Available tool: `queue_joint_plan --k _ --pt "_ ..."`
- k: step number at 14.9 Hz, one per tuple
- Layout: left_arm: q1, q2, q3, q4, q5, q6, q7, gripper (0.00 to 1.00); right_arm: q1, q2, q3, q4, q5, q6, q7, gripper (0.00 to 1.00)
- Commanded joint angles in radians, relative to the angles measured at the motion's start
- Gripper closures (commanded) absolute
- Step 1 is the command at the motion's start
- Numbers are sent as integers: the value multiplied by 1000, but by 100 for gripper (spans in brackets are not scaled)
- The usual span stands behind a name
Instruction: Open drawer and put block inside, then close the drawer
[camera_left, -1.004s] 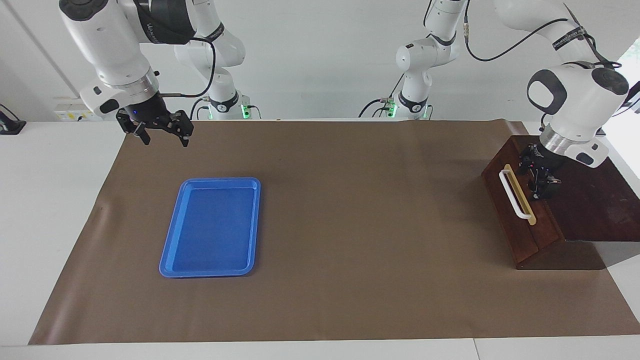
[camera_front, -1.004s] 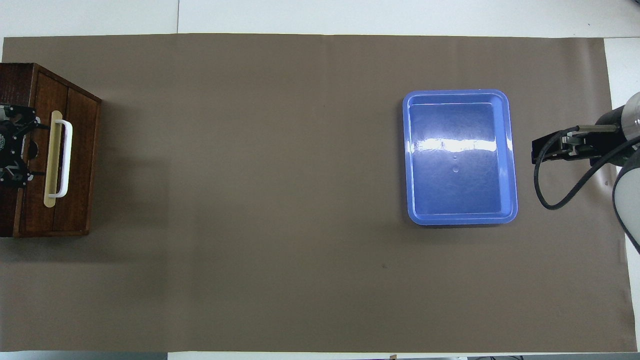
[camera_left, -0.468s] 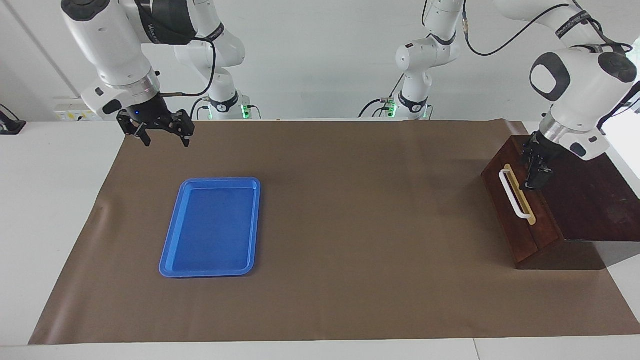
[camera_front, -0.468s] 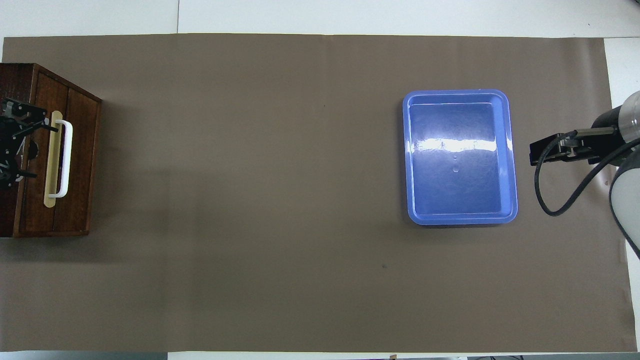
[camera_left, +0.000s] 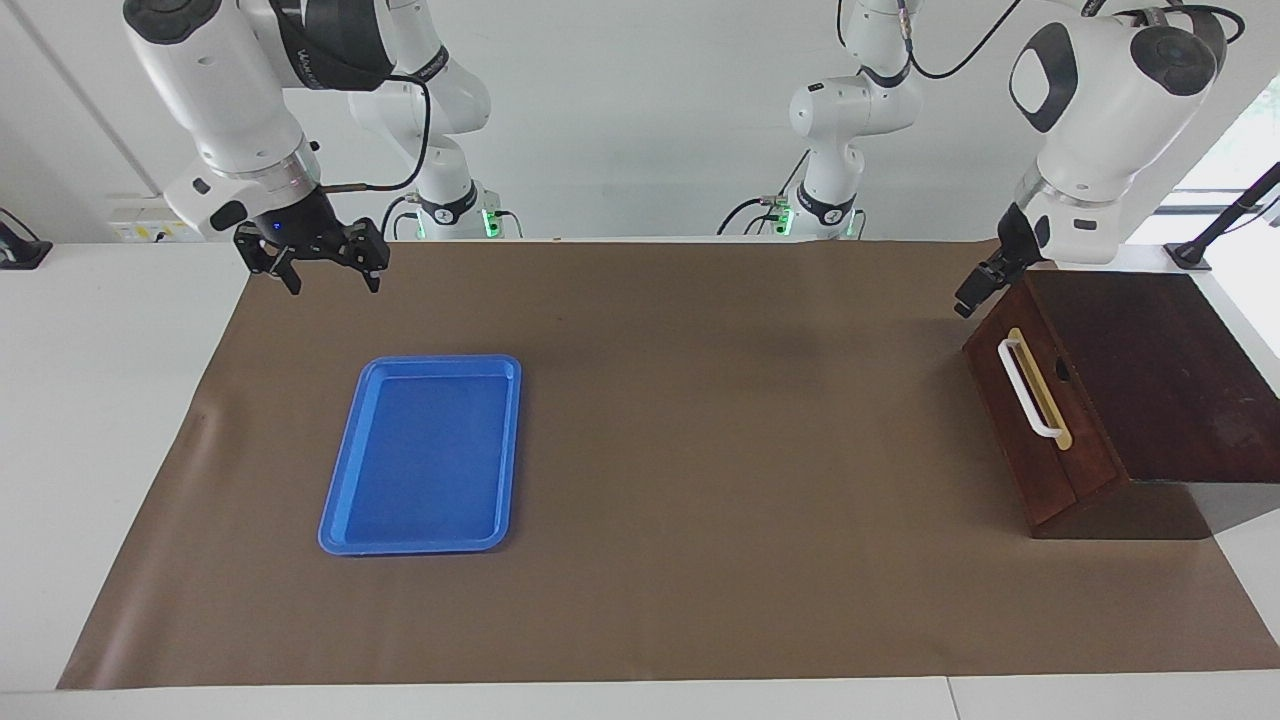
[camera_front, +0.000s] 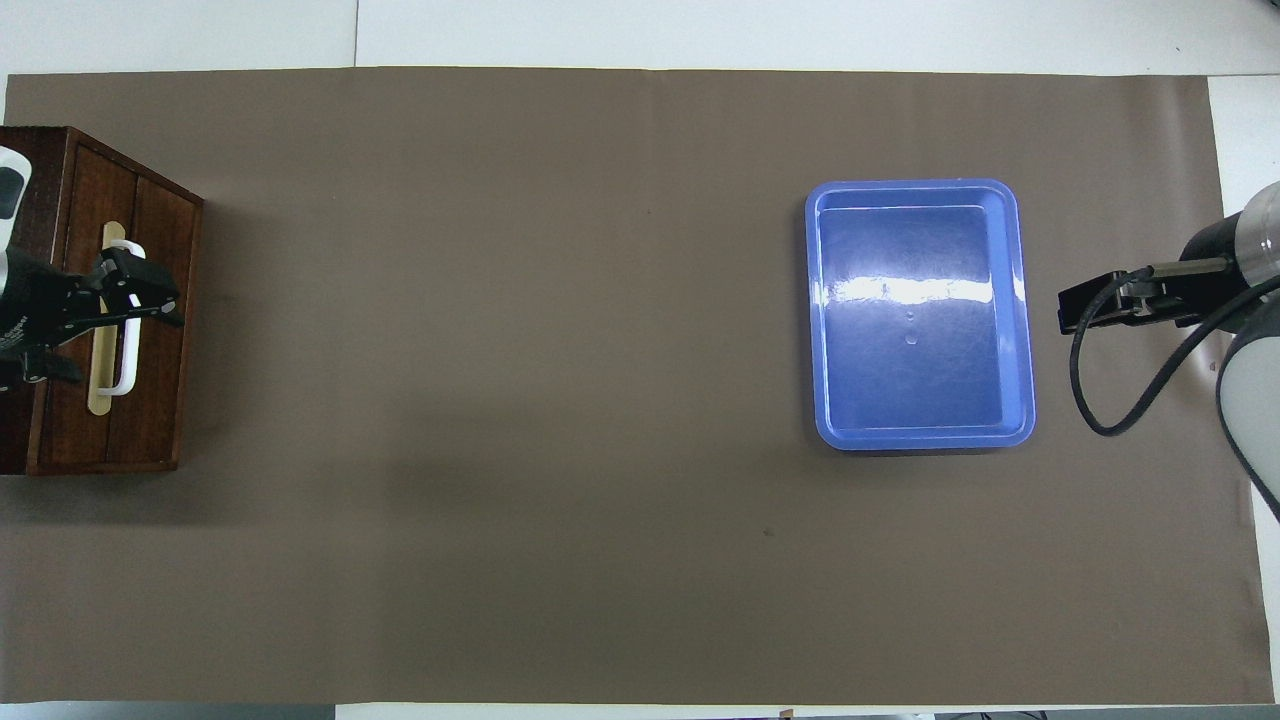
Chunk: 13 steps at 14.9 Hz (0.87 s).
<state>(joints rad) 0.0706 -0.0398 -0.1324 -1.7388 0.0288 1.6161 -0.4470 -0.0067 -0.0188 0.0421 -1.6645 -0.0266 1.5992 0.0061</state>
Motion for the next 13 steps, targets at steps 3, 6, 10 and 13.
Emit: queue_joint_plan --k 3,6,10,13 --pt "-45 37 33 73 -9 -54 231 0 -9 -15 5 -23 -1 21 -28 0" --pt "-95 60 62 151 -24 -134 240 0 -9 -15 5 -23 -1 22 -26 0" --pt "-77 26 66 134 -95 -119 364 0 -9 -13 5 -21 -1 21 -23 0" --pt "-81 18 73 136 -76 -121 424 0 -7 -13 5 -21 -1 22 -21 0"
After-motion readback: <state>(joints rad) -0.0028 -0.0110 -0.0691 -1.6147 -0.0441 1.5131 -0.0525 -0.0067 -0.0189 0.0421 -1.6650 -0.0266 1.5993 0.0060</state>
